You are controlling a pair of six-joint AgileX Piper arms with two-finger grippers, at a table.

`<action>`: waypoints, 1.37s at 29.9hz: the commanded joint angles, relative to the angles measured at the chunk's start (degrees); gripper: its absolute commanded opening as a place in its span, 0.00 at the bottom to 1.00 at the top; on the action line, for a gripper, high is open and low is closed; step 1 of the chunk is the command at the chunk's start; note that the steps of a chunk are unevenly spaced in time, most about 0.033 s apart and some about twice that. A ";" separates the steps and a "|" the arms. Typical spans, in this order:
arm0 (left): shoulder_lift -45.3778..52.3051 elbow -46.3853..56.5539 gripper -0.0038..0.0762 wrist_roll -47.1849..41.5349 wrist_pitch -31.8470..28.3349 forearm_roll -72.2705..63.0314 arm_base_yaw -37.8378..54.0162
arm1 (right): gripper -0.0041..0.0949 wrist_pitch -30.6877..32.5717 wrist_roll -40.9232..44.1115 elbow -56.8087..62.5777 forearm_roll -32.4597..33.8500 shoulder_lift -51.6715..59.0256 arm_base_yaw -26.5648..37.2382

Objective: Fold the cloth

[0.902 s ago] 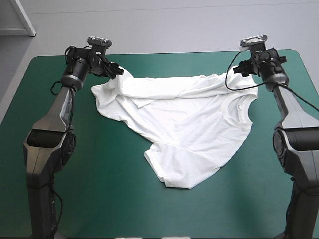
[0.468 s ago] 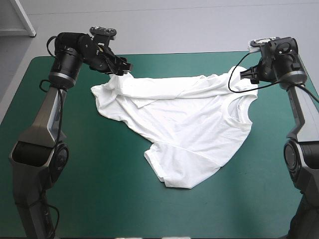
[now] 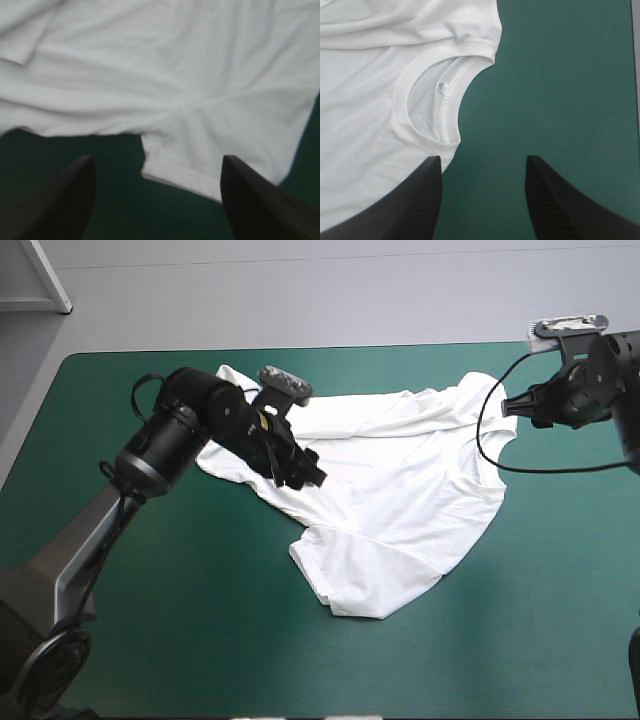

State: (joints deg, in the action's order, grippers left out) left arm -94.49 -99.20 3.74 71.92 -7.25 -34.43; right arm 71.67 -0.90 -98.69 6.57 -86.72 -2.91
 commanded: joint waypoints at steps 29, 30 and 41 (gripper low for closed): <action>-9.47 22.73 0.56 -13.05 -19.03 5.47 -26.15 | 0.52 -7.61 -0.68 5.89 0.07 7.51 0.66; -9.56 22.73 0.48 -13.05 -19.03 4.83 -26.15 | 0.52 -8.07 -0.68 5.89 0.45 6.54 0.66; -9.56 22.73 0.04 -13.05 -17.78 3.52 -26.15 | 0.52 -14.52 -0.80 2.99 -1.64 -8.40 3.35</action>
State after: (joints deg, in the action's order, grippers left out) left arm -104.92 -75.77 -8.94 55.24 1.77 -59.88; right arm 60.80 -1.31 -92.50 5.30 -93.10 -1.47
